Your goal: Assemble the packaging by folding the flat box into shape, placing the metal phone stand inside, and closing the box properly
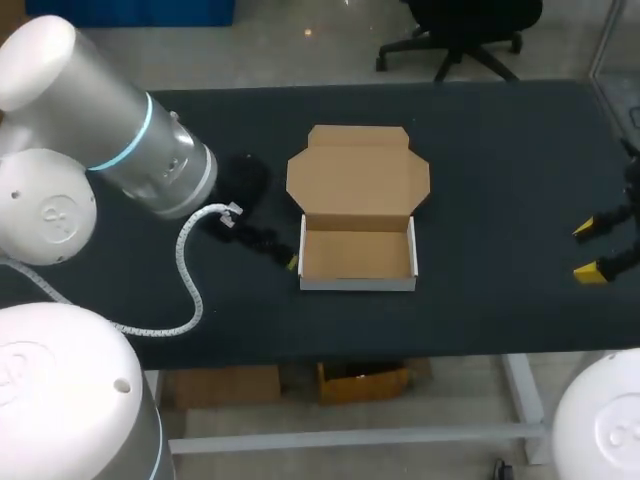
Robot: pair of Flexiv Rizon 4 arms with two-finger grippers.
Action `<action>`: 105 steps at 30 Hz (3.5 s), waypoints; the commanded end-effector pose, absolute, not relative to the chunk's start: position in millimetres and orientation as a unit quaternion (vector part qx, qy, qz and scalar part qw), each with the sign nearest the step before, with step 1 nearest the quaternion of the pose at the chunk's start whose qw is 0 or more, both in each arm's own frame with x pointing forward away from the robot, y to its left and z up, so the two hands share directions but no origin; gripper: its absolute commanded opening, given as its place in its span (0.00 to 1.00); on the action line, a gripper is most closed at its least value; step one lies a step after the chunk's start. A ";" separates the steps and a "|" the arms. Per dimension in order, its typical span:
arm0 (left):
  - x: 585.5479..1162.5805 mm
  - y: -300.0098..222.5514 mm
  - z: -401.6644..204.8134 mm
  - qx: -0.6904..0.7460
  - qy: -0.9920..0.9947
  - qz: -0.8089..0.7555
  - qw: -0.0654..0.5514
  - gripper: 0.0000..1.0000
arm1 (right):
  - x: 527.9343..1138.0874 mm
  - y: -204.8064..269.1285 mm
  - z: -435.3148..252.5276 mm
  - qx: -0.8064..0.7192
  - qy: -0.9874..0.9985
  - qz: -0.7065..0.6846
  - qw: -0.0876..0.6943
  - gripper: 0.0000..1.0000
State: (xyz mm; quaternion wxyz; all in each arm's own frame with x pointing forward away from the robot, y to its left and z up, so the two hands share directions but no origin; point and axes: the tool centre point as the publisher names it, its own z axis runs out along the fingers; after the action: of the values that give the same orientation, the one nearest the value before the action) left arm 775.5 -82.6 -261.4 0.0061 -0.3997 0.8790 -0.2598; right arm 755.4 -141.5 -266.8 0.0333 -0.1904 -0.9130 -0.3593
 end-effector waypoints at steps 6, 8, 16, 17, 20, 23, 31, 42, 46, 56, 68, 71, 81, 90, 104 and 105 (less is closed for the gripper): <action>757.2 -59.8 -245.9 -0.394 0.867 -0.305 0.020 1.00 | 755.3 -142.6 -265.9 -0.190 -0.912 -0.361 0.034 1.00; 754.7 -57.6 -244.0 -0.394 0.867 -0.306 0.019 1.00 | 755.3 -142.6 -265.9 -0.190 -0.912 -0.361 0.034 1.00; 744.6 -50.8 -236.1 -0.401 0.864 -0.305 0.014 1.00 | 741.8 -145.0 -253.6 -0.210 -0.915 -0.345 0.024 1.00; 743.5 -50.1 -234.5 -0.408 0.862 -0.301 0.013 1.00 | 739.3 -146.3 -251.3 -0.217 -0.914 -0.341 0.022 1.00; 740.9 -48.1 -229.9 -0.423 0.858 -0.291 0.007 1.00 | 733.2 -151.7 -244.8 -0.237 -0.913 -0.331 0.021 1.00; 739.9 -46.1 -225.7 -0.442 0.853 -0.277 0.001 1.00 | 726.8 -158.6 -238.9 -0.261 -0.909 -0.326 0.018 1.00; 739.7 -42.1 -212.6 -0.498 0.833 -0.242 -0.021 1.00 | 712.9 -179.7 -224.6 -0.321 -0.888 -0.328 0.025 1.00; 730.5 -39.6 -191.9 -0.548 0.805 -0.224 -0.047 1.00 | 699.3 -195.6 -204.9 -0.392 -0.857 -0.327 0.075 1.00; 725.5 -38.8 -183.6 -0.564 0.795 -0.217 -0.054 1.00 | 693.9 -200.4 -193.7 -0.409 -0.848 -0.328 0.082 1.00; 717.8 -31.6 -165.4 -0.600 0.763 -0.224 -0.083 1.00 | 691.5 -205.1 -181.3 -0.444 -0.824 -0.331 0.120 1.00; 703.2 -29.7 -153.7 -0.621 0.744 -0.232 -0.080 1.00 | 687.2 -199.3 -172.7 -0.461 -0.820 -0.314 0.130 1.00; 701.4 -29.1 -152.5 -0.631 0.737 -0.233 -0.071 1.00 | 687.3 -197.8 -172.1 -0.464 -0.816 -0.320 0.132 1.00; 696.1 -26.6 -151.3 -0.639 0.730 -0.234 -0.064 1.00 | 686.9 -187.7 -168.5 -0.474 -0.812 -0.311 0.138 1.00; 698.6 -26.4 -156.1 -0.642 0.727 -0.233 -0.062 1.00 | 689.6 -182.6 -169.7 -0.495 -0.801 -0.304 0.146 1.00; 706.2 -23.5 -161.8 -0.647 0.723 -0.236 -0.062 1.00 | 693.8 -180.5 -169.8 -0.548 -0.760 -0.313 0.155 1.00; 707.0 -23.5 -162.2 -0.647 0.722 -0.236 -0.062 1.00 | 694.5 -180.9 -170.2 -0.552 -0.756 -0.315 0.155 1.00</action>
State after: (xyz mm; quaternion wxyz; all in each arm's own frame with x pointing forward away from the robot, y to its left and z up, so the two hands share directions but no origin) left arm 705.2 -22.3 -160.9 -0.0627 -0.6462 0.7226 -0.2375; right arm 697.1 -178.1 -168.2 0.1560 -0.5506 -0.7595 -0.3093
